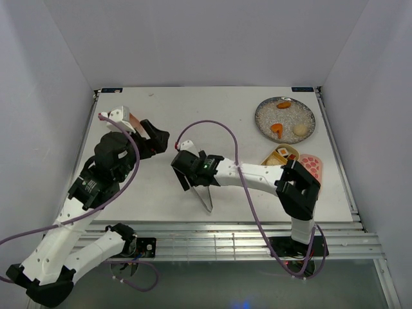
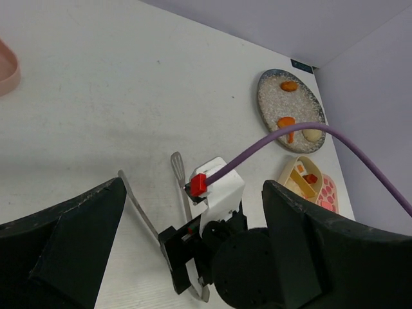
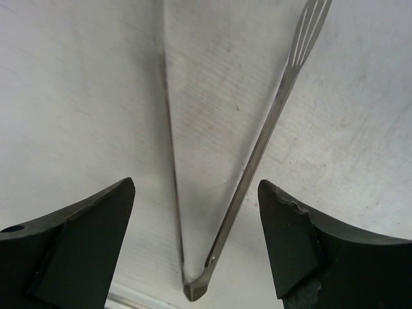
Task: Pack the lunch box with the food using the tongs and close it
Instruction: Place the clamp at the center of the board, then move the packing box to the center of the board.
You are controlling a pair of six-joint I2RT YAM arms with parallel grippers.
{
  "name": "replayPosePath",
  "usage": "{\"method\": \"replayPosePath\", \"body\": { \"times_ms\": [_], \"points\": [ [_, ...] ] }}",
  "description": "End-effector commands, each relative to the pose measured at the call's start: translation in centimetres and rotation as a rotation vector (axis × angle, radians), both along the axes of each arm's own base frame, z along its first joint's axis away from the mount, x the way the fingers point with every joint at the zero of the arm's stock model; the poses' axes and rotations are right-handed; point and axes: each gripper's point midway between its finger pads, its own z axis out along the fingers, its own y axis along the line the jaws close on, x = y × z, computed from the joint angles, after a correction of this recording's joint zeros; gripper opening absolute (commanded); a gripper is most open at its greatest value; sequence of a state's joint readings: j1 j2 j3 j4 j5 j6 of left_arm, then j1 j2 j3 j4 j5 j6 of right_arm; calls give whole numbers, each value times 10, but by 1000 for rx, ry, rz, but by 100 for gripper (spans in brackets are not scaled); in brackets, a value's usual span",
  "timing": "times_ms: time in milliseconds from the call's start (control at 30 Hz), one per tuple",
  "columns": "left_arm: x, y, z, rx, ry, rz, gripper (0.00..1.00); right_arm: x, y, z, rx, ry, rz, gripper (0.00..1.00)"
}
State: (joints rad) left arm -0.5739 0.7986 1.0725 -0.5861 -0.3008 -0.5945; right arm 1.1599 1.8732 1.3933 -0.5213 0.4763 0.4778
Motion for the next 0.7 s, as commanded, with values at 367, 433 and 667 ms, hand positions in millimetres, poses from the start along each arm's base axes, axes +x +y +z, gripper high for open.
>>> {"method": "replayPosePath", "body": {
  "times_ms": [367,433,667],
  "points": [
    [55,-42,38,106,41,-65,98,17,-105,108,240,-159,-74,83],
    [61,-44,34,105,53,-49,98,15,-119,127,301,-203,-89,83],
    [98,-49,-3,130,178,-62,98,-5,-140,141,441,-284,-47,82]
  ]
}}
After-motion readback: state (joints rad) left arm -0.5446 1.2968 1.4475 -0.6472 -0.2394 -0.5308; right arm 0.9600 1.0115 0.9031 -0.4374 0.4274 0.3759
